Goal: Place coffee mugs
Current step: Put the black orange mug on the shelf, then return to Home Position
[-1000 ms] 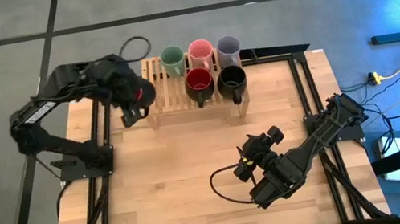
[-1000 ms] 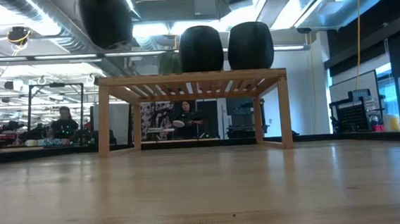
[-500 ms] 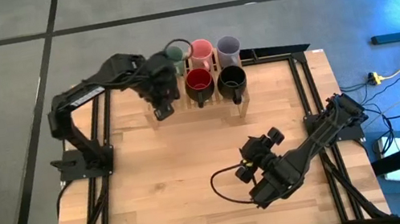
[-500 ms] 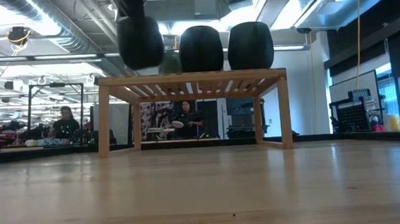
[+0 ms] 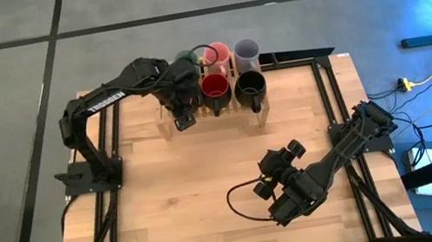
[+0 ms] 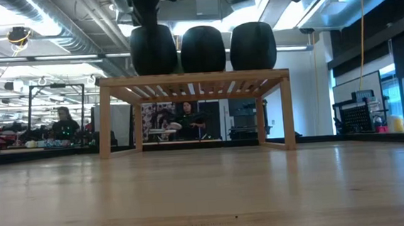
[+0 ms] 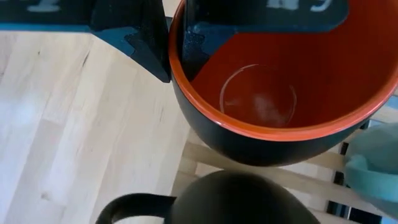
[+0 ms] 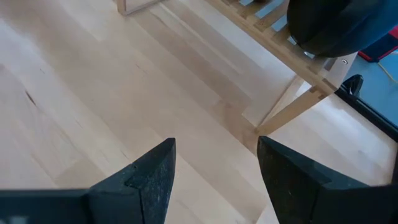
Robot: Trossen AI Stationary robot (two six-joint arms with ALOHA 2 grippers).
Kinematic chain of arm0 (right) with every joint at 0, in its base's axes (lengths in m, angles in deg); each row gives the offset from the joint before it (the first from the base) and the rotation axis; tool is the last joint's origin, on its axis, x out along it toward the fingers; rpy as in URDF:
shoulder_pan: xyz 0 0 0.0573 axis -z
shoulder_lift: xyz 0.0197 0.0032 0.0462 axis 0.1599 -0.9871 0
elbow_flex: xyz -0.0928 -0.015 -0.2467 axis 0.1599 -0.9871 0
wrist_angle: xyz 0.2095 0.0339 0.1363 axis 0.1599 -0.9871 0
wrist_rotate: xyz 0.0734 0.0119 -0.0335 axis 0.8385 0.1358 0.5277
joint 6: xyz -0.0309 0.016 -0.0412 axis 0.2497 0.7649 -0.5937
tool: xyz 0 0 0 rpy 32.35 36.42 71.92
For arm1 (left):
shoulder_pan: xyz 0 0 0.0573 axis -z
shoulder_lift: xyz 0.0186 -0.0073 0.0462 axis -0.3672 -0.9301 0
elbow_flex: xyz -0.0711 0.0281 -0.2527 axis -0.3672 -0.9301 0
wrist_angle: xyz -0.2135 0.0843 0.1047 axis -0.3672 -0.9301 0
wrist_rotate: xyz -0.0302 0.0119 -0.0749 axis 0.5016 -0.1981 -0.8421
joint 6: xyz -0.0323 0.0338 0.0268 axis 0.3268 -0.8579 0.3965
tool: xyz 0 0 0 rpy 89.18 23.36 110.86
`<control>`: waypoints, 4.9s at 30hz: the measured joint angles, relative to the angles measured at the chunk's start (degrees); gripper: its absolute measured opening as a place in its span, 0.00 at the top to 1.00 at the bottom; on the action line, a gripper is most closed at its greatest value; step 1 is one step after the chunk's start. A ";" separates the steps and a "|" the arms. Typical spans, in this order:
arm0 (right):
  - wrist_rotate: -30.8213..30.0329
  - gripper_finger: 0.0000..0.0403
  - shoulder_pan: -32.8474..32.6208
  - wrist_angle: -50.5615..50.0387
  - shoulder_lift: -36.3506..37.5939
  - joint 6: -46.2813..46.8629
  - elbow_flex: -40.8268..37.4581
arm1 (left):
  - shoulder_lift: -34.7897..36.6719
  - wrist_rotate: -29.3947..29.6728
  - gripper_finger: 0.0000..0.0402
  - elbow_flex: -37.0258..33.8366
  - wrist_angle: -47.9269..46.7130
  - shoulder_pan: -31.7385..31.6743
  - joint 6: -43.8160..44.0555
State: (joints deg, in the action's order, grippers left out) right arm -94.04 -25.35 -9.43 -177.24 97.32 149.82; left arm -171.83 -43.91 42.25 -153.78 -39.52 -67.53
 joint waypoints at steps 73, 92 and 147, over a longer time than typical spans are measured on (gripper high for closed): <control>-0.61 0.46 0.25 0.74 0.22 -1.27 3.32 | 5.80 6.40 0.72 14.94 1.62 1.95 -3.61; 5.52 0.67 15.10 16.95 11.33 -38.82 3.34 | 48.28 2.68 0.89 -34.48 30.82 10.90 4.63; 43.68 1.00 28.20 106.82 74.74 -58.06 -83.22 | 77.84 -10.47 0.99 -85.57 76.02 12.85 5.63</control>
State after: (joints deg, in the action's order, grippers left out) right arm -50.36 2.85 97.39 -102.50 39.26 66.61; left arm -93.99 -54.38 -43.32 -77.76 -26.67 -61.90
